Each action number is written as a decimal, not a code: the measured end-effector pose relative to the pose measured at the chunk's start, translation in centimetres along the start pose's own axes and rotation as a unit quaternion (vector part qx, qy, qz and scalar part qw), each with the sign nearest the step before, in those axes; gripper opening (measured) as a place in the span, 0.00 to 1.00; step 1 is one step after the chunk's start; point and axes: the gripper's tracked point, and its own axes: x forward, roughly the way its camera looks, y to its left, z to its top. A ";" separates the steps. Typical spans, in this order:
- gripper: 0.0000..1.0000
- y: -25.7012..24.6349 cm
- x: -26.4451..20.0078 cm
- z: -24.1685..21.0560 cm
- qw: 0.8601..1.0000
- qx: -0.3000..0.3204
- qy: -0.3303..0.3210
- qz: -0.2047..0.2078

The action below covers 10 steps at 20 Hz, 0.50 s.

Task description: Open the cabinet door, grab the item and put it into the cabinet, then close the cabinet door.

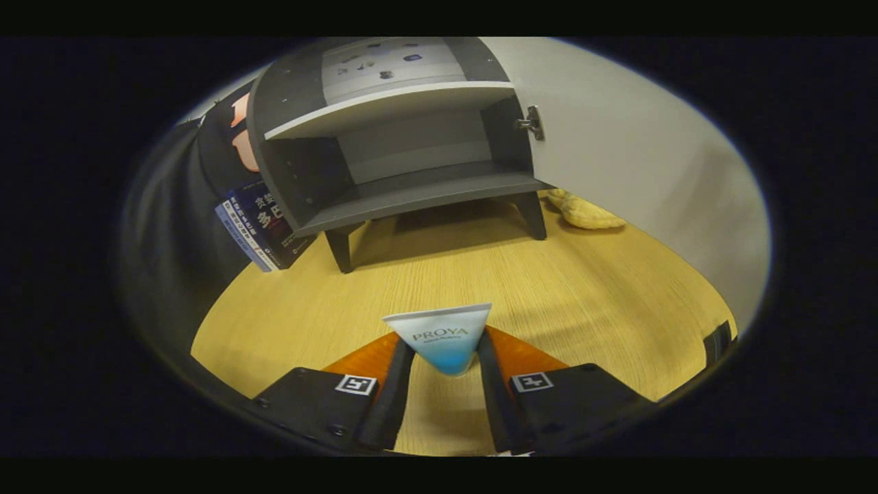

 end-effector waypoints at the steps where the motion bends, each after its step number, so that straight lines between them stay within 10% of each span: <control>1: 0.58 0.5 -1.2 1.6 1.000 -0.003 -0.010 0.008; 10: 0.57 9.2 -8.8 24.1 0.984 -0.045 -0.160 0.062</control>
